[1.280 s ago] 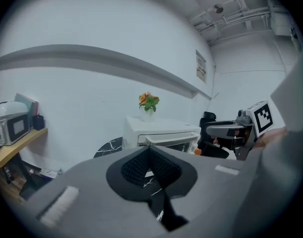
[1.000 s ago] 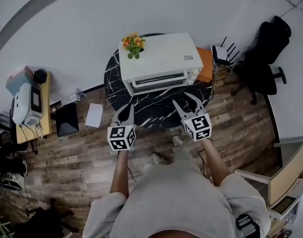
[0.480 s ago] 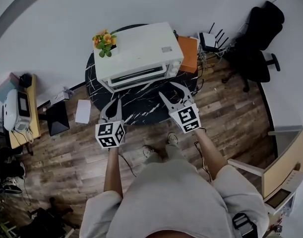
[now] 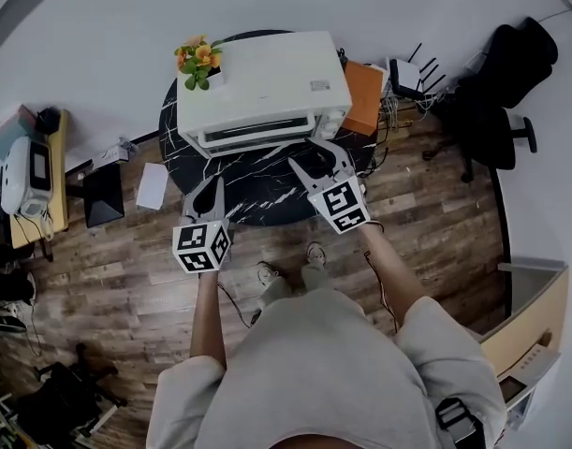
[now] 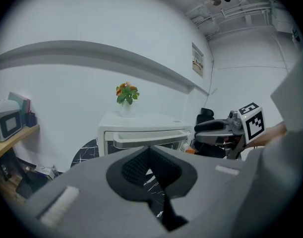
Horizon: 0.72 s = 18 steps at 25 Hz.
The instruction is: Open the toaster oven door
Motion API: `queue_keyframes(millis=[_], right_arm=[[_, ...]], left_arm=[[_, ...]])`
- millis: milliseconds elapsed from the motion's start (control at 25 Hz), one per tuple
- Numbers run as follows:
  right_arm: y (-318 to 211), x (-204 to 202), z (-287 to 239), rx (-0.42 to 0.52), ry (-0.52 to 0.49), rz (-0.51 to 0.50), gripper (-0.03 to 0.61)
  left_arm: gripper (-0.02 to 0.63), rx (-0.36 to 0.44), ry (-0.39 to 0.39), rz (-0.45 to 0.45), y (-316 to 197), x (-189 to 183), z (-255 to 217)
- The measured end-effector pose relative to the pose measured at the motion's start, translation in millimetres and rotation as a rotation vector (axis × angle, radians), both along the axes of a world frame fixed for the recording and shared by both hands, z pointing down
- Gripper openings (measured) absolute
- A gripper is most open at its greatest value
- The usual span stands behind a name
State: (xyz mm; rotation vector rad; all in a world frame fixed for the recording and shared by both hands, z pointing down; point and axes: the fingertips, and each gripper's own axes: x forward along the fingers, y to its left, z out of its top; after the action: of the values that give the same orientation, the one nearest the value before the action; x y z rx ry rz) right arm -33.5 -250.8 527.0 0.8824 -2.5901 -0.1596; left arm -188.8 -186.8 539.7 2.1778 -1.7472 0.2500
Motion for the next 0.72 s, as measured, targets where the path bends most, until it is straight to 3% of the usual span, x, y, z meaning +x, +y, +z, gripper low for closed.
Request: queue_keyframes(millis=[720], right_arm=[[-18, -44, 42, 0.245, 0.533, -0.298, 0.190]], left_arm=[[0.011, -0.002, 0.018, -0.038, 12, -7, 4]])
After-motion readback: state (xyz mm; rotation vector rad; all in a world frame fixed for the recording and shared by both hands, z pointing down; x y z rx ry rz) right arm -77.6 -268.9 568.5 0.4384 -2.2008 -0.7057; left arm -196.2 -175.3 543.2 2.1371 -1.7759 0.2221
